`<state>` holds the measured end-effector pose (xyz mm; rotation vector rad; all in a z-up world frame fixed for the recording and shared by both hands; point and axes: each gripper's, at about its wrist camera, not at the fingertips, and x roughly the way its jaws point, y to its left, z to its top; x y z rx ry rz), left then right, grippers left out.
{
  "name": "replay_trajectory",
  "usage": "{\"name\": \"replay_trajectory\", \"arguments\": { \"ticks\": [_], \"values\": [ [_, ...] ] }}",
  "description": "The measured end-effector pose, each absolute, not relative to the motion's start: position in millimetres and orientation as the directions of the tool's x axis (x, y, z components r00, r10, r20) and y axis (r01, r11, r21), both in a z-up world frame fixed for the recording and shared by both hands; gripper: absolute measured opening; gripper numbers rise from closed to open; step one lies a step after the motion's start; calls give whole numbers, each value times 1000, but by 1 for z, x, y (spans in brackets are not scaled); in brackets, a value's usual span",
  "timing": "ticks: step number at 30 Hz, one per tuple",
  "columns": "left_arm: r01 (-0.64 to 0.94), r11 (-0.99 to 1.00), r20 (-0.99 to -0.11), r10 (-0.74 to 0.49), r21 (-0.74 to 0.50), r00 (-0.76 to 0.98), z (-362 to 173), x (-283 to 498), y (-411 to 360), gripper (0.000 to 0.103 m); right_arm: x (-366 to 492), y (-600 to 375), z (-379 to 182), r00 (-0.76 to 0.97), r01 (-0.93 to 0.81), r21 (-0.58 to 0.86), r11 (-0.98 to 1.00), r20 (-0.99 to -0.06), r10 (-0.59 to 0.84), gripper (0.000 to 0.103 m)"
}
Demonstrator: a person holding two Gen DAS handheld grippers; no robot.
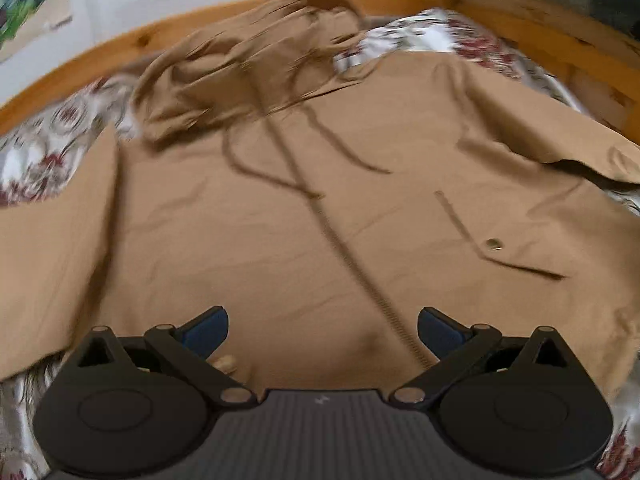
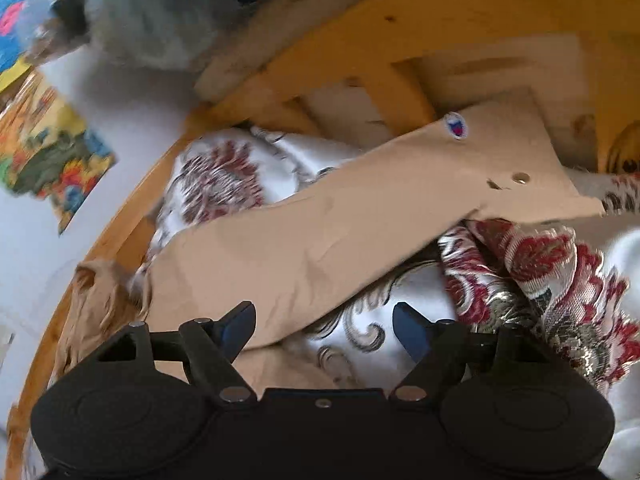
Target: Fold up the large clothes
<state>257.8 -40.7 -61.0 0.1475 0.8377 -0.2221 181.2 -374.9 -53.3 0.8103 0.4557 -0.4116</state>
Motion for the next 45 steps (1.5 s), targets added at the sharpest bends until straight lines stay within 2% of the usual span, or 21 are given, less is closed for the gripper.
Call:
{"name": "replay_trajectory", "arguments": {
  "ticks": [3,5,8,10,12,15,19,22,24,26,29,32,34,35,36,37,39,41,42,43,45],
  "values": [
    [239,969,-767,-106,64,633,-64,253,-20,103,181,-377,-56,828,540,597,594,-503,-247,73],
    [229,968,-772,-67,103,632,-64,248,-7,103,183,-384,-55,808,581,599,551,-505,-303,65],
    [178,976,-766,-19,126,643,-61,240,10,103,188,-397,-56,752,660,616,430,-535,-385,42],
    [149,982,-767,-10,112,642,-58,235,20,103,191,-398,-54,703,710,586,391,-549,-453,17],
    [140,985,-767,-12,102,641,-55,231,27,103,198,-388,-45,687,725,529,441,-516,-512,12],
    [135,987,-756,-23,86,654,-49,225,37,103,213,-356,-20,709,705,372,604,-365,-603,7],
    [113,990,-745,-16,80,667,-43,228,47,102,249,-301,21,830,557,118,822,-104,-547,2],
    [80,996,-727,-19,49,687,-38,234,58,103,276,-239,41,933,361,-128,924,59,-356,1],
    [48,999,-712,-22,17,702,-33,239,68,102,290,-188,38,983,179,-324,929,91,-158,1],
    [15,1000,-695,-26,-22,718,-28,243,79,102,295,-140,22,999,-16,-503,864,33,38,1],
    [-31,997,-667,-27,-75,744,-22,247,98,102,288,-76,-30,958,-276,-728,628,-158,238,1],
    [-53,995,-653,-16,-85,757,-19,249,115,102,274,-48,-78,896,-442,-763,472,-344,282,2],
    [-57,996,-655,-5,-74,755,-19,251,123,102,272,-44,-98,842,-540,-713,447,-463,278,9],
    [-57,996,-657,-1,-68,754,-20,252,125,102,272,-46,-101,820,-571,-684,454,-499,279,10],
    [-58,996,-659,2,-63,753,-20,253,127,102,270,-45,-103,800,-596,-653,467,-529,282,15],
    [-58,996,-661,3,-62,750,-22,255,129,102,267,-48,-103,779,-618,-611,494,-559,283,33],
    [-55,997,-667,0,-61,745,-24,259,129,102,266,-60,-97,750,-637,-522,567,-589,300,55],
    [-52,996,-672,-10,-71,740,-27,268,124,102,263,-64,-91,741,-631,-467,619,-600,303,58],
    [-50,996,-674,-16,-78,738,-30,271,120,103,266,-74,-85,727,-615,-381,690,-612,310,58],
    [-45,995,-677,-29,-91,735,-31,277,117,102,270,-96,-77,718,-552,-230,801,-619,317,58],
    [-27,993,-681,-58,-113,730,-35,285,109,102,283,-127,-71,721,-444,-27,896,-605,339,59]
  ]
}}
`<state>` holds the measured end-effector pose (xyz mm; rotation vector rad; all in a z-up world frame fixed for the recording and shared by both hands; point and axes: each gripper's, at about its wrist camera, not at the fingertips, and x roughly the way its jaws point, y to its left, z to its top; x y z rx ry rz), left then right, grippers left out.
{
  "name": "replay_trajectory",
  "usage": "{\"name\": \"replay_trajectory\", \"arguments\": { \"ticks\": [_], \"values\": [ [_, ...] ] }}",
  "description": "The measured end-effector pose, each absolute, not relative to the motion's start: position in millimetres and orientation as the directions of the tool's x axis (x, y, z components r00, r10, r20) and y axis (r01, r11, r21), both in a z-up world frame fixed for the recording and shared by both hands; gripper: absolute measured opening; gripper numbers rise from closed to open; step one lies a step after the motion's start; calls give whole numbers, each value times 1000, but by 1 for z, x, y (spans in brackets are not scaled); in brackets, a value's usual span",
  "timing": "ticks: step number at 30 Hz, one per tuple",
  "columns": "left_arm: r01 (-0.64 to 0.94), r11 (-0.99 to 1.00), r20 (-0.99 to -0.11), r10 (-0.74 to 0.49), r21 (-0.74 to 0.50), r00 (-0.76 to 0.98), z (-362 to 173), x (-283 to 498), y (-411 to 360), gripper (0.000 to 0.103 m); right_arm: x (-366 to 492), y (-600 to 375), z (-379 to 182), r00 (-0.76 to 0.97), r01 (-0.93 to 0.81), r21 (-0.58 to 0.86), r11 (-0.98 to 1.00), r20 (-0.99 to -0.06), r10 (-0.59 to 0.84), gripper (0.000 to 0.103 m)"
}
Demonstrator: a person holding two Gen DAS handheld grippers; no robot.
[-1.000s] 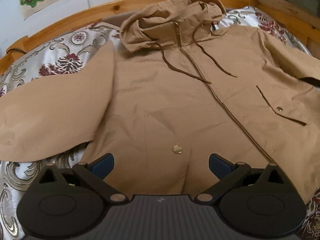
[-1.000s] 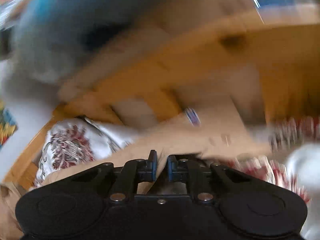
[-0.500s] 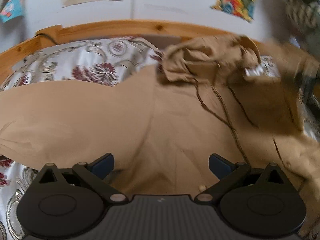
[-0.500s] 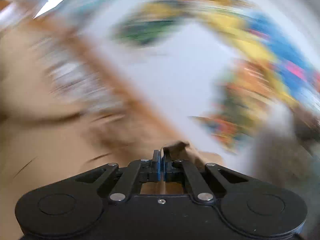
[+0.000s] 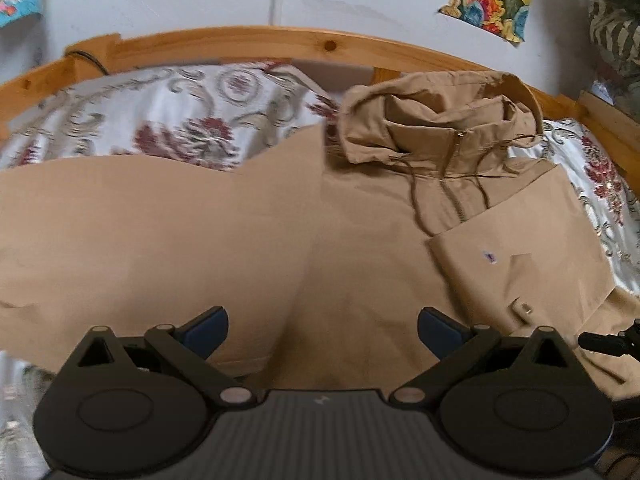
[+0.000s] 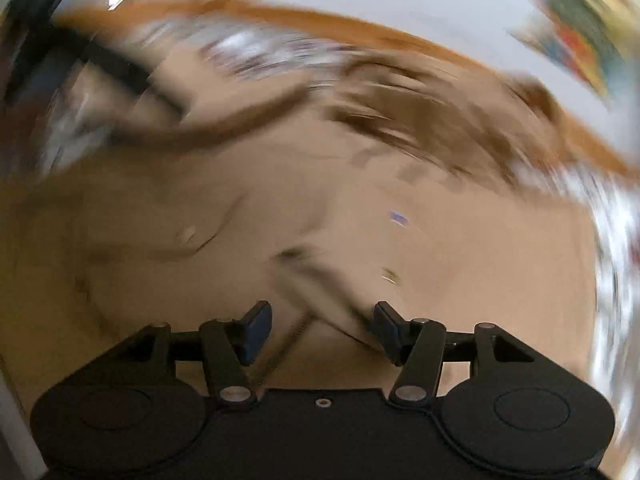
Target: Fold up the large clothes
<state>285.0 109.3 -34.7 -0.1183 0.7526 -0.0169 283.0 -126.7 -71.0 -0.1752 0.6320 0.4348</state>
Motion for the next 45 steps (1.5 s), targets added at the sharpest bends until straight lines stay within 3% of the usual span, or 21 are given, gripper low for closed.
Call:
{"name": "replay_trajectory", "arguments": {
  "ticks": [3,4,10,11,13,17,21,23,25,30,32,34,37,39,41,42,43,44,45],
  "values": [
    [15,992,-686,-98,-125,721,-39,294,97,102,315,-165,-67,726,-256,212,943,-602,332,56],
    [29,992,-687,-109,-126,719,-39,297,93,102,326,-174,-71,724,-217,251,943,-607,328,48],
    [138,980,-677,-200,-144,709,-42,292,71,102,387,-169,-88,641,-201,295,934,-682,353,41],
    [164,976,-671,-216,-140,710,-42,289,68,102,394,-168,-93,628,-205,312,928,-685,369,34],
    [217,967,-662,-249,-132,707,-42,282,62,102,405,-165,-98,595,-208,354,912,-694,405,0],
    [338,934,-648,-329,-117,687,-39,269,50,102,407,-146,-72,572,-357,454,817,-585,575,0],
    [415,897,-638,-410,-153,652,-39,262,45,102,407,-106,-42,387,-540,601,590,-446,807,0],
    [425,888,-641,-431,-176,636,-42,262,43,103,405,-90,-31,333,-604,598,527,-412,848,13],
    [425,887,-654,-429,-178,623,-47,262,39,102,406,-89,-25,325,-611,614,500,-382,865,49],
    [349,925,-680,-355,-152,642,-59,268,31,103,403,-140,-15,435,-523,692,498,-286,854,64],
    [233,966,-715,-242,-113,656,-68,278,30,102,398,-165,-13,563,-461,642,613,-323,761,73],
    [118,984,-748,-177,-132,639,-77,289,37,102,391,-189,-17,722,-319,498,806,-423,547,79],
    [-19,975,-755,-158,-220,636,-83,294,60,92,386,-219,-30,831,-60,230,971,-528,177,80],
    [-73,965,-738,-144,-253,659,-82,292,71,78,388,-241,-42,841,47,136,990,-540,34,78],
    [-106,959,-736,-130,-264,665,-82,293,76,51,396,-260,-53,819,108,151,983,-574,-2,71],
    [-124,957,-739,-118,-264,663,-83,294,77,41,402,-267,-58,804,117,189,975,-595,19,62],
    [-144,956,-741,-99,-256,664,-84,296,77,18,408,-276,-64,790,108,262,959,-608,77,56],
    [-156,954,-740,-89,-255,667,-84,297,79,12,409,-283,-67,785,105,310,945,-609,113,52],
    [-161,953,-734,-85,-258,674,-85,297,79,10,410,-286,-68,780,98,330,939,-611,134,29]
  ]
}}
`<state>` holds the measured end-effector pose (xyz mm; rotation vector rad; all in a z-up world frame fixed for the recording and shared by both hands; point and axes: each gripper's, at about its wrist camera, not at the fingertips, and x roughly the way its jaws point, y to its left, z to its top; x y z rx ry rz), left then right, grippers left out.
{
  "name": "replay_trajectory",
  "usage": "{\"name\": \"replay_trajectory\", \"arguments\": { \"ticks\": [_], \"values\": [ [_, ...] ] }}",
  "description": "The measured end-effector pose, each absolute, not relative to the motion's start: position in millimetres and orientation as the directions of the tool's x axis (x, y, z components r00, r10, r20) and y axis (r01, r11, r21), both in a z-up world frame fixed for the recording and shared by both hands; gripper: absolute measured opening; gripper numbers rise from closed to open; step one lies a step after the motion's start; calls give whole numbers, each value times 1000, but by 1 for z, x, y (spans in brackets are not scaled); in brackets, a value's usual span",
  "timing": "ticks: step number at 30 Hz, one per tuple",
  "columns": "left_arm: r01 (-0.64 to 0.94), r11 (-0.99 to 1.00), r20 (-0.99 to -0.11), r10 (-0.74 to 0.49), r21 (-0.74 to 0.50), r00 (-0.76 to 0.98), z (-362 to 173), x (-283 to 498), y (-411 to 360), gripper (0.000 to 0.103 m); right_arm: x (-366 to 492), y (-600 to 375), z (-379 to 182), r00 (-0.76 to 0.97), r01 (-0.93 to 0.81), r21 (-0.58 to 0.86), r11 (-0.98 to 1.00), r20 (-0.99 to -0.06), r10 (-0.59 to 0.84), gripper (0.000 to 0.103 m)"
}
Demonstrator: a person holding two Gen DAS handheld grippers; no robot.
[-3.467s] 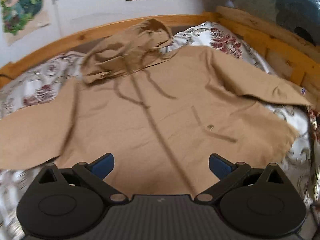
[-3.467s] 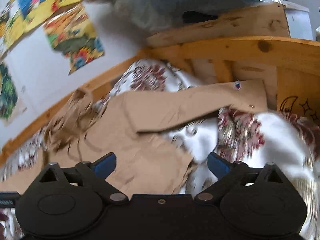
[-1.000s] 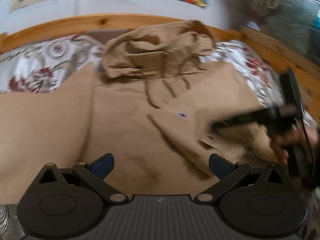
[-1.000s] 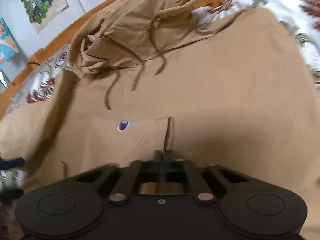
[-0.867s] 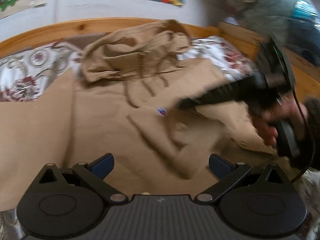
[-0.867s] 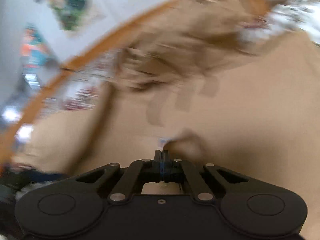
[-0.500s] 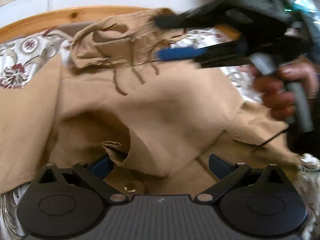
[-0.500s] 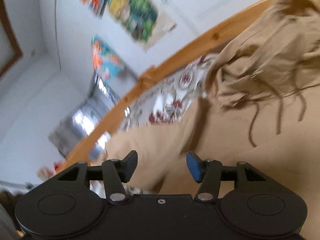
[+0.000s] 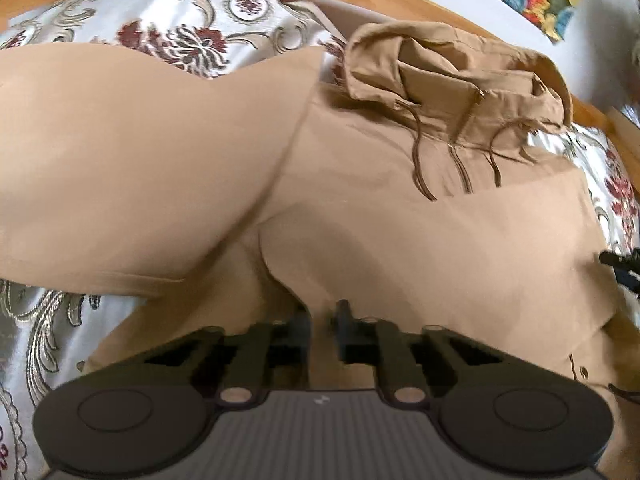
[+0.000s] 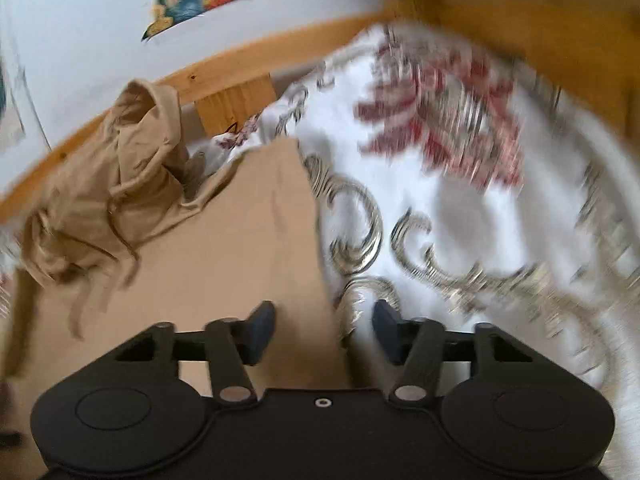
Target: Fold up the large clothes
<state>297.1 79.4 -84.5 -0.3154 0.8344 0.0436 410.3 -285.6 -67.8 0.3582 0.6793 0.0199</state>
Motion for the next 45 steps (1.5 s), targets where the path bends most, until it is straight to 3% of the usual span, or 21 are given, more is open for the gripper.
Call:
{"name": "replay_trajectory", "arguments": {
  "ticks": [1,5,9,12,15,17,20,22,26,28,30,35,40,42,45],
  "values": [
    [-162,954,-728,-76,-251,681,-84,296,79,1,414,-283,-68,770,94,326,941,-623,139,8],
    [-163,967,-667,-11,-197,745,-71,286,67,1,403,-269,-54,815,87,232,969,-575,65,4],
    [-163,983,-739,45,-89,672,-91,303,53,1,407,-262,-69,794,93,139,986,-608,11,3],
    [-167,983,-726,57,-80,685,-96,302,50,3,404,-258,-75,804,103,120,987,-595,-11,6],
    [-185,976,-745,38,-116,666,-93,301,55,28,388,-259,-67,814,90,146,985,-581,12,20],
    [-180,965,-756,-28,-191,654,-89,294,63,78,367,-260,-58,827,81,203,976,-561,48,21],
    [-235,941,-732,-20,-244,681,-80,274,71,91,326,-258,-50,857,73,277,958,-508,82,30],
    [-271,933,-731,10,-239,682,-72,262,76,93,303,-256,-50,869,78,311,947,-487,89,49],
    [-370,900,-707,106,-231,700,-55,232,103,98,293,-248,-51,844,42,370,928,-510,165,57],
    [-440,870,-679,187,-221,710,-45,216,124,99,290,-240,-49,839,38,385,922,-514,180,81],
    [-504,834,-642,264,-223,720,-34,200,148,101,288,-234,-46,827,26,409,912,-522,211,91],
    [-648,729,-550,455,-222,701,-8,176,212,102,272,-224,-40,825,43,423,905,-526,207,98],
    [-775,558,-576,542,-298,612,3,176,280,102,262,-218,-50,809,14,456,890,-528,258,101],
    [-800,496,-608,533,-339,588,1,178,300,95,266,-216,-55,798,18,461,887,-541,265,101],
    [-813,404,-629,516,-420,582,-7,181,320,75,271,-213,-61,786,15,471,882,-551,281,101]
  ]
}}
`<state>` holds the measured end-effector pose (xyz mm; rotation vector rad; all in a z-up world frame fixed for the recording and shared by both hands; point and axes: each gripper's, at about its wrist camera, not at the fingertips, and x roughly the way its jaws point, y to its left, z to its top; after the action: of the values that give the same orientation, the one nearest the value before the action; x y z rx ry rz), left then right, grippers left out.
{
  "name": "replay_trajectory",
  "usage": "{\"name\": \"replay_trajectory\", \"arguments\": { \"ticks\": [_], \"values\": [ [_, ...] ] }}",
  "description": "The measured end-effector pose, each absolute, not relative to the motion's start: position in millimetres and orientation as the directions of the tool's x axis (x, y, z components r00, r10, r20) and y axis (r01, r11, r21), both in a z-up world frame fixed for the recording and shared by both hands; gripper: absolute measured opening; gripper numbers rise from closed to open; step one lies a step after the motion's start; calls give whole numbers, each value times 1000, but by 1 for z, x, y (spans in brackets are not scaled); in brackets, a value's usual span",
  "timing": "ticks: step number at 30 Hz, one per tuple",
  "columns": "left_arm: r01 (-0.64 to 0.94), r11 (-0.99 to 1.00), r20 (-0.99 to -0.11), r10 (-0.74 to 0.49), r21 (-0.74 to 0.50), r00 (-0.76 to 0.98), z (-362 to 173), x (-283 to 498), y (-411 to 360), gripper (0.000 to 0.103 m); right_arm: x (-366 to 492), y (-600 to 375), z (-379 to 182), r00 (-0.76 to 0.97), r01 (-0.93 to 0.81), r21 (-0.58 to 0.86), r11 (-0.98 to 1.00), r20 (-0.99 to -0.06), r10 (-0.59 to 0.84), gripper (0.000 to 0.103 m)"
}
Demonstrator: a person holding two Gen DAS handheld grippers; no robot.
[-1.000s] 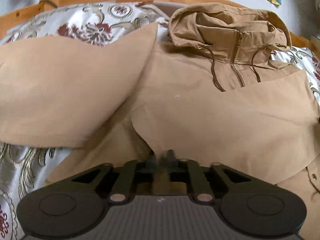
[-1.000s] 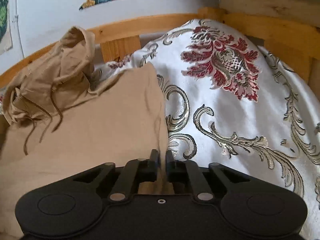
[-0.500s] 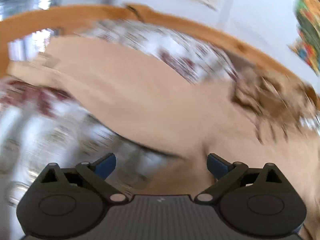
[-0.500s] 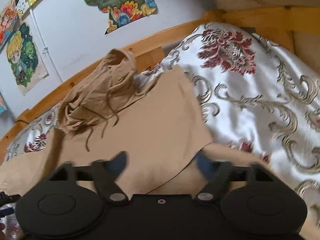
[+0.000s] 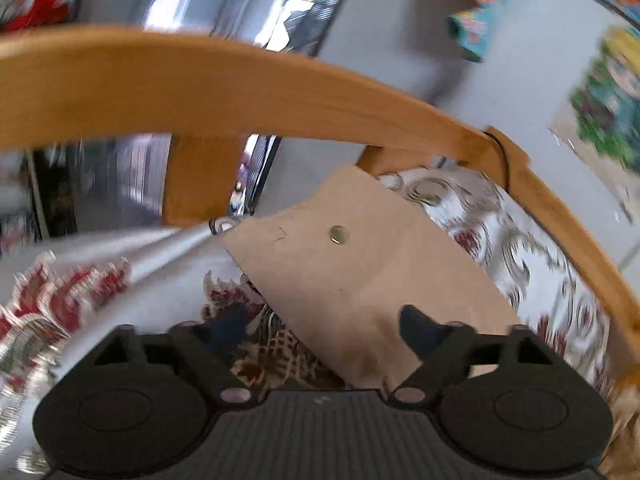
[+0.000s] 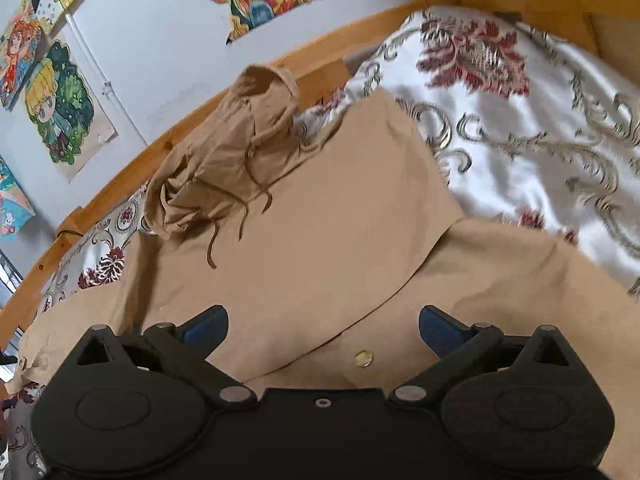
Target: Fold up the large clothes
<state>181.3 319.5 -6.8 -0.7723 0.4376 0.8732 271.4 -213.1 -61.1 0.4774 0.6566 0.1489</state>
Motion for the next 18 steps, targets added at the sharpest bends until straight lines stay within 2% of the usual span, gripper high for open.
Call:
{"name": "replay_trajectory", "arguments": {
  "ticks": [2,3,4,5,6,8,10,14,18],
  "values": [
    [-822,379,-638,519,-425,569,-11,187,322,57,274,-209,-63,781,13,461,887,-559,278,101],
    [-838,372,-638,543,-400,546,-14,188,319,52,275,-208,-64,778,9,457,890,-562,280,101],
    [-846,374,-632,563,-379,532,-15,192,317,41,276,-206,-64,776,6,456,890,-564,283,101],
    [-849,380,-625,575,-368,528,-16,192,313,34,277,-206,-66,773,2,457,889,-565,289,101],
    [-851,382,-614,589,-361,525,-15,192,309,31,277,-205,-67,770,1,460,888,-567,293,101],
    [-843,391,-585,607,-370,538,-11,190,301,9,278,-206,-70,765,2,464,886,-571,297,101],
    [-829,420,-538,631,-369,559,0,187,292,7,278,-206,-70,765,7,467,884,-572,296,101],
    [-752,571,-376,651,-331,660,38,189,256,4,277,-208,-67,775,7,478,878,-558,297,101],
    [-591,749,-212,552,-299,807,84,196,204,4,274,-211,-62,788,-1,487,874,-538,300,101]
  ]
}}
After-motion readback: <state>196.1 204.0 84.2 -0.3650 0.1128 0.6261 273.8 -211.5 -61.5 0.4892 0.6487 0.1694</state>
